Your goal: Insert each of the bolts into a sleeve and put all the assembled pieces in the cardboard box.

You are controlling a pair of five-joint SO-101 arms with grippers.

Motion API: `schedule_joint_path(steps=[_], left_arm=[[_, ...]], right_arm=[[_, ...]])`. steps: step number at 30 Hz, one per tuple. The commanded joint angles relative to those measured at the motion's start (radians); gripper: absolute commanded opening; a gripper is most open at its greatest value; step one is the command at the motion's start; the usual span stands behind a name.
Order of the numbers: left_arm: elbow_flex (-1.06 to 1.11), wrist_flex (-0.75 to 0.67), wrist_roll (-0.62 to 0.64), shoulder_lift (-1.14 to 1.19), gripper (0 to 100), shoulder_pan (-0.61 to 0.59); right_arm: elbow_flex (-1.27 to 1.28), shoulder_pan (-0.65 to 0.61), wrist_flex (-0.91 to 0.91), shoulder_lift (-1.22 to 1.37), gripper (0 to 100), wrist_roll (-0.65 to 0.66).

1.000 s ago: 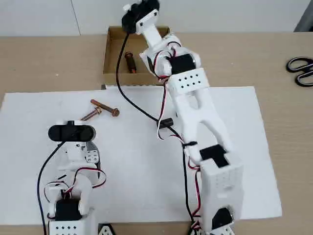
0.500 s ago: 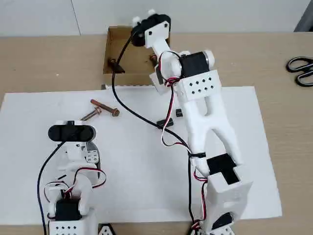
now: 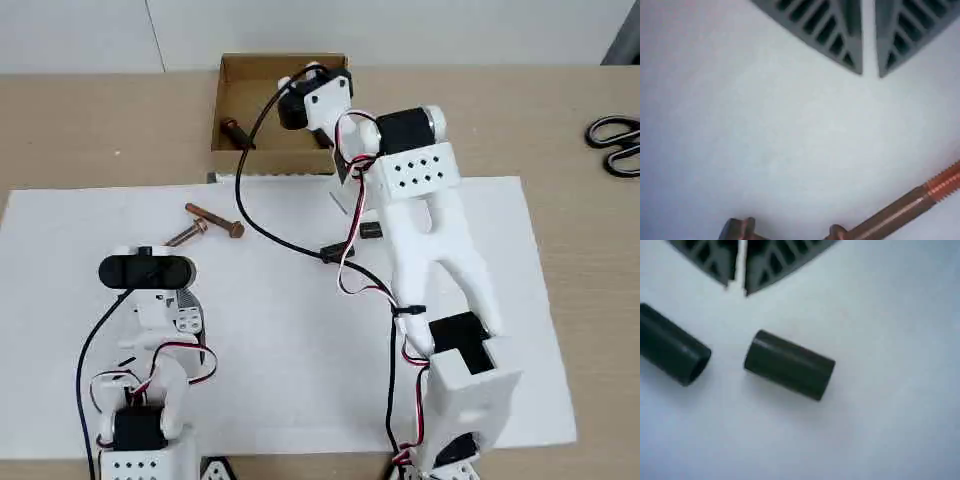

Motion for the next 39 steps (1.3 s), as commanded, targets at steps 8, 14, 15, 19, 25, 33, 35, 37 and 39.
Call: schedule_joint_path(steps=[8, 14, 15, 19, 25, 33, 35, 37, 39], left_arm=[[-0.005, -0.031, -0.002, -0.008, 1, -0.005], [-0.005, -0.029, -0.002, -0.008, 1, -0.006], [-0.005, -0.029, -0.002, -0.008, 1, -0.006], [-0.005, -0.029, -0.002, -0.008, 1, -0.006], [-0.005, -0.029, -0.002, -0.008, 1, -0.035], [-0.004, -0.034, -0.002, -0.008, 1, -0.18], [-0.004, -0.034, -0.002, -0.008, 1, -0.18], [-0.004, -0.034, -0.002, -0.008, 1, -0.18], [-0.004, -0.034, -0.002, -0.008, 1, -0.18]], right_arm=[[0.164, 0.001, 0.004, -0.008, 18.8, 0.322], [0.178, -0.001, 0.002, -0.008, 19.0, 0.503], [0.178, -0.01, 0.002, -0.008, 19.0, 0.523], [0.178, -0.054, 0.001, -0.007, 19.0, 0.592], [0.18, -0.116, 0.001, 0.018, 19.0, 0.637], [0.175, -0.128, -0.007, 0.128, 19.0, 0.681], [0.175, -0.128, -0.027, 0.145, 19.0, 0.684], [0.175, -0.128, -0.05, 0.159, 19.0, 0.69], [0.175, -0.128, -0.064, 0.171, 19.0, 0.713]])
